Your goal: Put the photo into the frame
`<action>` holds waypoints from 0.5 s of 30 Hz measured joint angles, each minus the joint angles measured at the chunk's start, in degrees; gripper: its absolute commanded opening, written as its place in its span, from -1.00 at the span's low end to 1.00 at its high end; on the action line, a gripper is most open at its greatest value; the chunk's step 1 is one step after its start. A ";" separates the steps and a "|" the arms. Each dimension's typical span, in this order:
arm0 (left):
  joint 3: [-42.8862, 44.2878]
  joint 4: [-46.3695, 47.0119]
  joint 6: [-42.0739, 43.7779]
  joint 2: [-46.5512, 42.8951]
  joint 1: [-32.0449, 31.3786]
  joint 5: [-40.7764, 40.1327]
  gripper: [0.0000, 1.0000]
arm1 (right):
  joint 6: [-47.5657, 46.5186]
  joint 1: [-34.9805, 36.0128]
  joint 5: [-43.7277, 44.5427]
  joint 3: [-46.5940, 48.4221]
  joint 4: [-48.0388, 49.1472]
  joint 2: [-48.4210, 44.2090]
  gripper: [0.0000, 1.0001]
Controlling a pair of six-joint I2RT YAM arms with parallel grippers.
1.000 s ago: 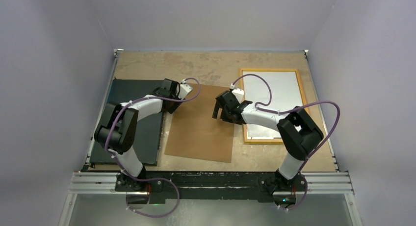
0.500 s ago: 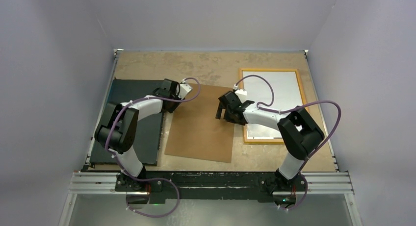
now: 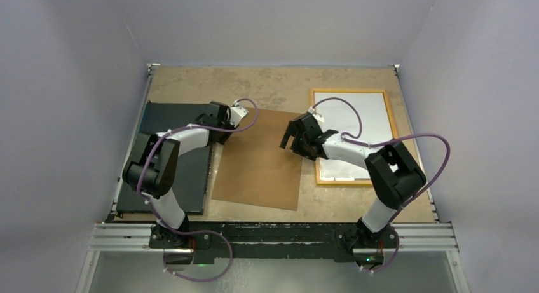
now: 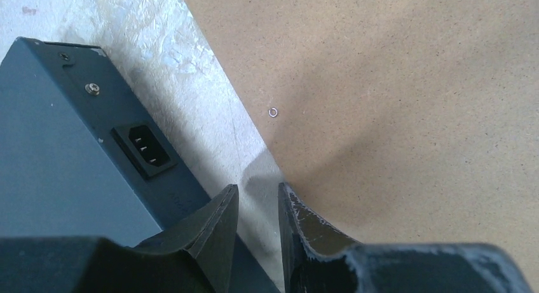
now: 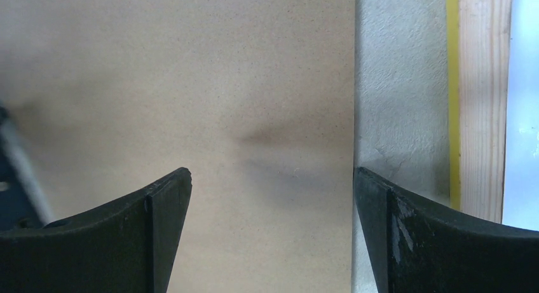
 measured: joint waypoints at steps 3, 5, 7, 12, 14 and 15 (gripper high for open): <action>0.22 0.39 -0.63 0.37 0.57 2.51 -0.48 | 2.23 -3.26 -5.95 -2.80 3.56 -1.97 0.98; 0.55 0.55 -0.79 0.74 0.92 4.17 -0.50 | 3.58 -5.18 -8.79 -4.22 5.68 -2.73 0.98; 0.87 0.61 -0.90 1.05 1.20 5.49 -0.50 | 4.42 -6.47 -10.62 -4.79 6.84 -2.97 0.98; 1.81 0.39 -0.98 1.75 1.44 6.71 -0.52 | 4.72 -7.56 -12.39 -4.79 6.82 -4.17 0.97; 2.05 0.37 -0.98 1.97 1.44 6.91 -0.54 | 4.94 -8.20 -12.98 -4.92 6.82 -5.99 0.96; 2.16 0.35 -1.01 2.05 1.42 6.95 -0.54 | 5.14 -8.55 -13.27 -5.01 6.88 -7.13 0.95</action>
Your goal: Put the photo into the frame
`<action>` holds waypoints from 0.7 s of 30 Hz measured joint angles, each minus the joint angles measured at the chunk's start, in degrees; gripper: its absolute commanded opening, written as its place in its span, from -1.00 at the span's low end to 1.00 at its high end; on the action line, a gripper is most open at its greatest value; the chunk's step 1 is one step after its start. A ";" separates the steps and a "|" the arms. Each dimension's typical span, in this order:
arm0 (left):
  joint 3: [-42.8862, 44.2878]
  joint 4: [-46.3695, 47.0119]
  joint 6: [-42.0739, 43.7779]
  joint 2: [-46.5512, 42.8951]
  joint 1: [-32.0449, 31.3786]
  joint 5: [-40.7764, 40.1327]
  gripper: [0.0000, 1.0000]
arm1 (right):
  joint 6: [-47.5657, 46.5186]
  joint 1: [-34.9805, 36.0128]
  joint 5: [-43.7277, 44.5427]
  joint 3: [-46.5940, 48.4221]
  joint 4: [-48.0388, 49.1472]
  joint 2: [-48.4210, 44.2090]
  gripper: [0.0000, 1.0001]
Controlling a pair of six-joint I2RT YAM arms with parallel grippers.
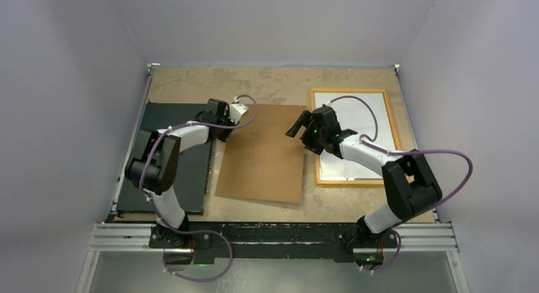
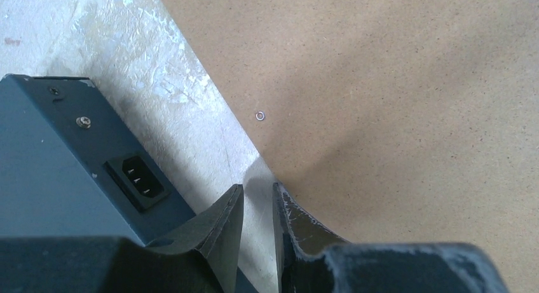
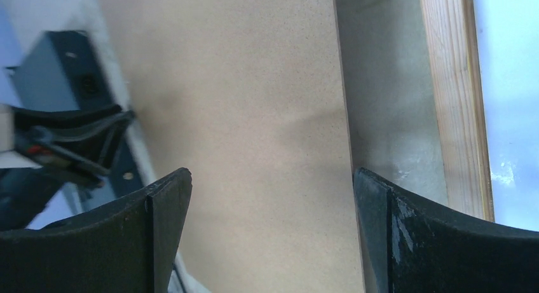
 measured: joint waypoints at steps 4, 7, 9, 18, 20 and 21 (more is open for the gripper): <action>0.81 -0.22 -0.24 0.63 -0.28 0.39 -0.56 | 1.07 -1.07 -0.44 -1.25 1.99 -4.87 0.95; 1.79 -0.46 -0.81 1.38 -1.05 0.17 -0.59 | 1.55 -1.68 -0.35 -1.90 2.54 -7.30 0.95; 3.04 -0.87 -0.94 2.25 -2.10 -0.17 -0.59 | 1.99 -2.60 -0.35 -2.91 2.75 -8.72 0.95; 8.33 -2.99 -1.44 5.84 -7.41 0.50 -0.59 | 3.48 -9.92 -1.90 -9.75 2.99 -12.02 0.92; 9.92 -3.65 -1.51 6.91 -8.17 0.57 -0.60 | 3.58 -11.28 -2.29 -10.67 3.04 -12.31 0.92; 10.67 -3.98 -1.53 7.39 -8.48 0.57 -0.60 | 3.67 -11.82 -2.49 -11.02 3.08 -12.35 0.92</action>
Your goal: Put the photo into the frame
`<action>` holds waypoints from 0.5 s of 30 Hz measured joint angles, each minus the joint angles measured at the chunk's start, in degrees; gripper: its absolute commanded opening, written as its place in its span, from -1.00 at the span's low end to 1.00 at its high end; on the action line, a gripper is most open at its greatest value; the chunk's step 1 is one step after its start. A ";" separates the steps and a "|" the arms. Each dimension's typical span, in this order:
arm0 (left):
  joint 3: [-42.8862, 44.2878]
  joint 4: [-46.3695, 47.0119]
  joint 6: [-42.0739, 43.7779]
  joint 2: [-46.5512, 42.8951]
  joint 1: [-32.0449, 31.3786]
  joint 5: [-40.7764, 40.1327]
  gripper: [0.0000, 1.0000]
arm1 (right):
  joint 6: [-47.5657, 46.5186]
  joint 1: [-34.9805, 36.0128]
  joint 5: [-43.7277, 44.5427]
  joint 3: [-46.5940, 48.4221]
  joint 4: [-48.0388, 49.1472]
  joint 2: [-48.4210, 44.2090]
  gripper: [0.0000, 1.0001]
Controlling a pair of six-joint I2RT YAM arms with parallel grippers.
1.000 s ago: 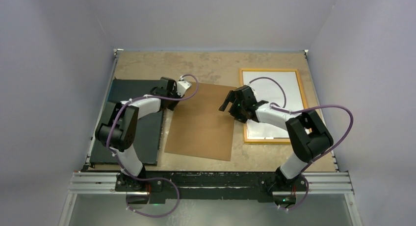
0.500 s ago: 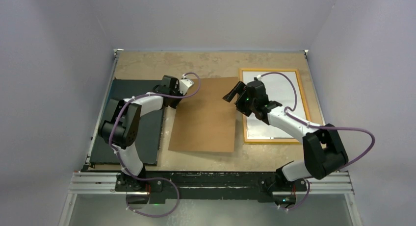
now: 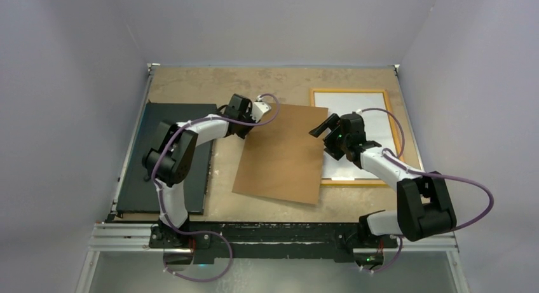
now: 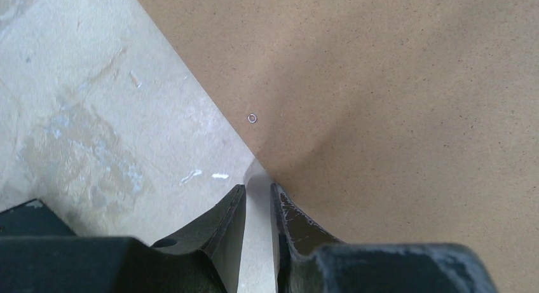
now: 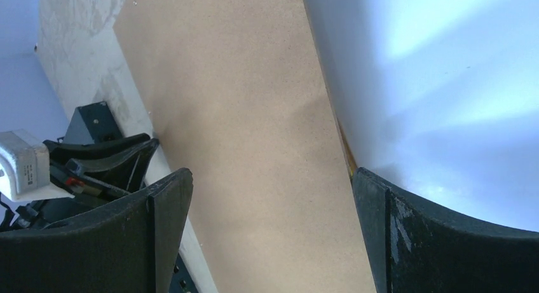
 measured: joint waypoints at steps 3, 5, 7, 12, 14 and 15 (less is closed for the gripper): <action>2.05 -0.83 -0.35 1.38 -0.74 0.00 -0.62 | -0.07 -1.66 -0.68 -0.94 0.35 -0.02 0.91; 2.86 -0.96 -0.50 1.97 -1.20 0.09 -0.63 | -0.42 -2.71 -0.92 -1.36 0.39 0.13 0.90; 3.21 -0.96 -0.50 2.23 -1.60 0.02 -0.64 | -1.33 -3.48 -0.94 -1.40 0.44 0.57 0.88; 3.13 -0.76 -0.50 2.25 -2.29 -0.81 -0.68 | -4.09 -4.50 -2.01 -1.49 2.10 3.80 0.82; 2.82 -0.42 -0.50 2.14 -2.40 -0.83 -0.70 | -4.66 -4.52 -2.58 -1.99 3.02 4.20 0.78; 2.80 -0.37 -0.50 2.14 -2.49 -0.85 -0.71 | -4.98 -4.55 -2.78 -2.27 3.37 4.24 0.75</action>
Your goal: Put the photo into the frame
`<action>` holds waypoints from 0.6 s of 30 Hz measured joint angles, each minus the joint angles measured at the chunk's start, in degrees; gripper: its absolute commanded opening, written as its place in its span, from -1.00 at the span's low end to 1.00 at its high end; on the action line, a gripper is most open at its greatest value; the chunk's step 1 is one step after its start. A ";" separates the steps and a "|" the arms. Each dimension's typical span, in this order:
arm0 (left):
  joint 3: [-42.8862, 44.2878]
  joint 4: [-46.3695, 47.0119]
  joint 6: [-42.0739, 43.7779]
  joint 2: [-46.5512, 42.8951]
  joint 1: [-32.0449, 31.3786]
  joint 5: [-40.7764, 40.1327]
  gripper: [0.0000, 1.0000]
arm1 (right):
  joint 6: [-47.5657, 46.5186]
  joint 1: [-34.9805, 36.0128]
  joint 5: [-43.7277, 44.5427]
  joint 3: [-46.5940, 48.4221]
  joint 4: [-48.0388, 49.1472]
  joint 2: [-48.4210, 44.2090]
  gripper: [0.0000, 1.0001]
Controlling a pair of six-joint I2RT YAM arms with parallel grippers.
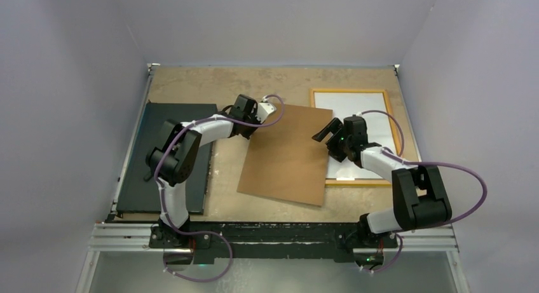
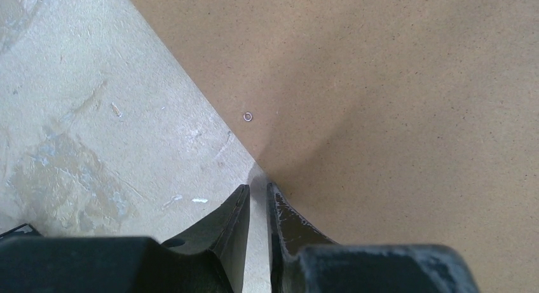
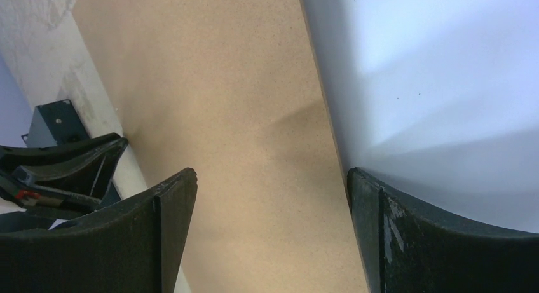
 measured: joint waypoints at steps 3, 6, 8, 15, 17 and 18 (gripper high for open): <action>0.00 0.02 -0.11 0.00 -0.04 0.00 -0.73 | -0.90 -0.20 -0.94 -0.61 0.85 0.15 0.64; 0.02 -0.07 -0.44 0.00 -0.04 0.09 -0.73 | -1.81 -0.28 -1.27 -0.63 0.85 0.15 0.51; 0.11 -0.13 -0.46 0.00 -0.04 0.17 -0.73 | -2.36 -0.46 -1.46 -0.63 0.70 -0.04 0.42; 0.74 -1.01 -0.92 0.26 0.00 0.81 -0.73 | -2.99 -1.07 -4.04 -0.63 -0.26 -8.48 0.29; 1.20 -1.53 -1.05 0.46 0.07 1.05 -0.72 | -2.99 -1.29 -5.55 -0.63 1.75 -10.75 0.28; 1.38 -1.73 -1.07 0.55 0.09 1.09 -0.71 | -2.97 -1.33 -6.12 -0.63 2.69 -11.28 0.26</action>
